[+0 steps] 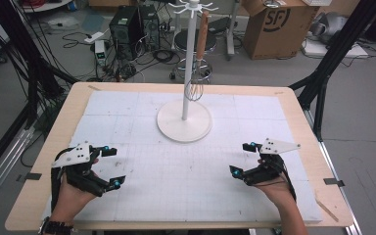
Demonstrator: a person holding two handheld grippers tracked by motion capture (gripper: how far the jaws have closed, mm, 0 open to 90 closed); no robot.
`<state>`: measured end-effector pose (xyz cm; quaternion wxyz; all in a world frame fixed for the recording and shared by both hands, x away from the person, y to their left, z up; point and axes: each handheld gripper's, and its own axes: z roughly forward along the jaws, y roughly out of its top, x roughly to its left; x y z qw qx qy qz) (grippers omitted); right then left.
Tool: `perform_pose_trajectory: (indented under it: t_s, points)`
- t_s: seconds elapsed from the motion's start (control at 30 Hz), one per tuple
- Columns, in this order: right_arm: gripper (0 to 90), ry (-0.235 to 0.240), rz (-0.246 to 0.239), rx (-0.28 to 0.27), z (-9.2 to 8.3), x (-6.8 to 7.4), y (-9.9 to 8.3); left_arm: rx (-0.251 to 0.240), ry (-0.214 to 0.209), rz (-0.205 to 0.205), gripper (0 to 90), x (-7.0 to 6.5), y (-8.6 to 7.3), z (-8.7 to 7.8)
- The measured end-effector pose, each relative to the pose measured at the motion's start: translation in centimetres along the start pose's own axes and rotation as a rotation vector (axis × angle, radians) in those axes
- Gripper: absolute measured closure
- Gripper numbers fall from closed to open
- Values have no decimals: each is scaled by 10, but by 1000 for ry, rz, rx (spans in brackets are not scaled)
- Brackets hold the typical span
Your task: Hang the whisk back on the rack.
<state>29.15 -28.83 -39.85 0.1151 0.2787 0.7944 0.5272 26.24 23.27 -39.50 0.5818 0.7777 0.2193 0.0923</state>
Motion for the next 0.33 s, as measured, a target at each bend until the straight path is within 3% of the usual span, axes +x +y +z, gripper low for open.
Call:
perform_pose_trajectory:
  t_s: [0.33]
  points:
    - [4,10,8,-5,0,-1,0,12,-2,0,24,-1,-1,3]
